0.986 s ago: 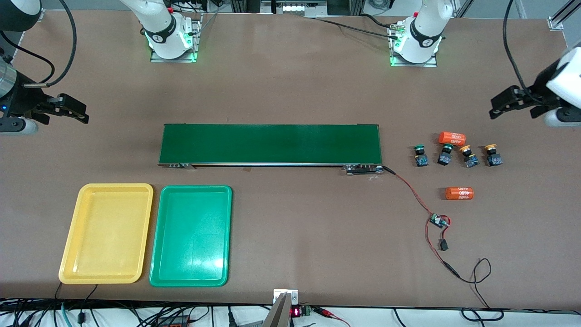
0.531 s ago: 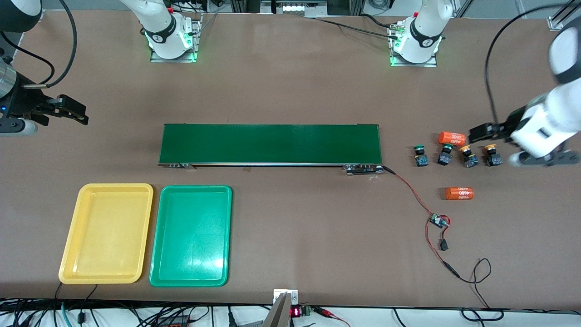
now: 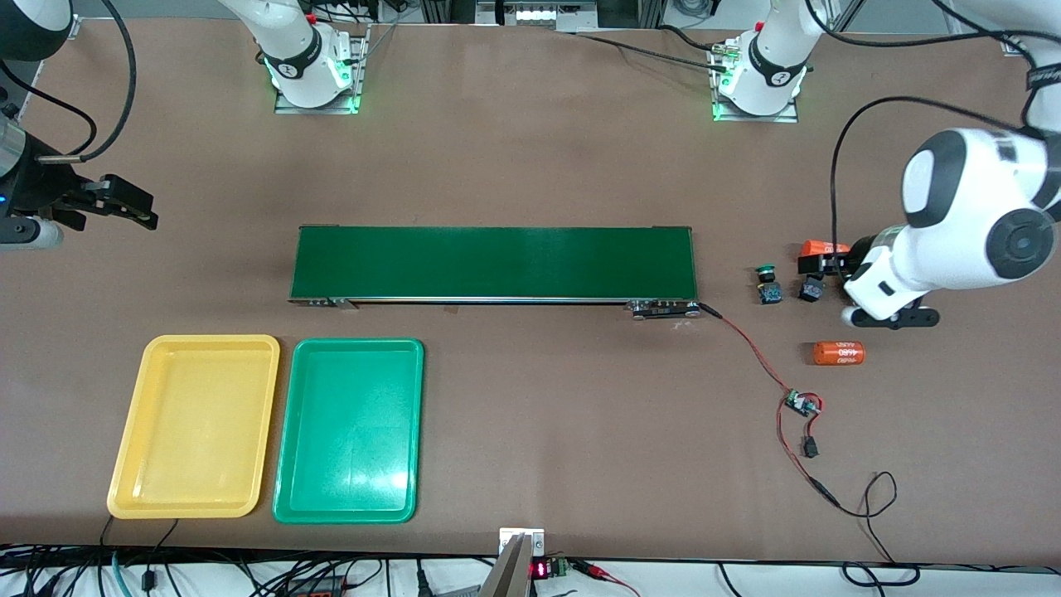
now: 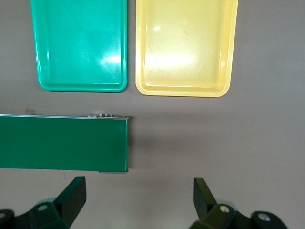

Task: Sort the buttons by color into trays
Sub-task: 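Reach the left gripper down and grasp the green-capped button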

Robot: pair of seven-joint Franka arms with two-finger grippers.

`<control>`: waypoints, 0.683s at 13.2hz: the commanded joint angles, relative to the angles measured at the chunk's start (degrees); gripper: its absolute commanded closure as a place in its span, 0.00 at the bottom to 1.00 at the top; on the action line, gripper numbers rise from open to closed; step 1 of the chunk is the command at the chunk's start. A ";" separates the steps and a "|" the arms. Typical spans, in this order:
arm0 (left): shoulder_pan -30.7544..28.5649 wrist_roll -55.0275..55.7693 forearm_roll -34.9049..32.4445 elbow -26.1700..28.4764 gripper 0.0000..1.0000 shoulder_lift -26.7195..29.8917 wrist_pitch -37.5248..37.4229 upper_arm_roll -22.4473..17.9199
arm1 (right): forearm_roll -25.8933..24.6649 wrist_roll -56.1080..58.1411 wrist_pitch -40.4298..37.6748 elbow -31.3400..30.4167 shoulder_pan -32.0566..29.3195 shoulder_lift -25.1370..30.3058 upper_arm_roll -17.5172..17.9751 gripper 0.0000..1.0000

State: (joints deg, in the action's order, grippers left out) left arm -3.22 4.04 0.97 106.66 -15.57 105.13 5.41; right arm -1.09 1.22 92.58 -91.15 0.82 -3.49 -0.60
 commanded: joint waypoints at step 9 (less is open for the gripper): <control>0.23 0.00 0.61 11.99 0.00 -7.71 19.13 -0.05 | -0.41 0.88 -3.55 -0.35 -0.91 0.68 0.07 0.00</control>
State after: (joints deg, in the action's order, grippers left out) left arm -3.21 4.08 0.97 117.08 -23.19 121.61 5.44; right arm -1.10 1.22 89.66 -91.16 0.44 -3.47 -0.81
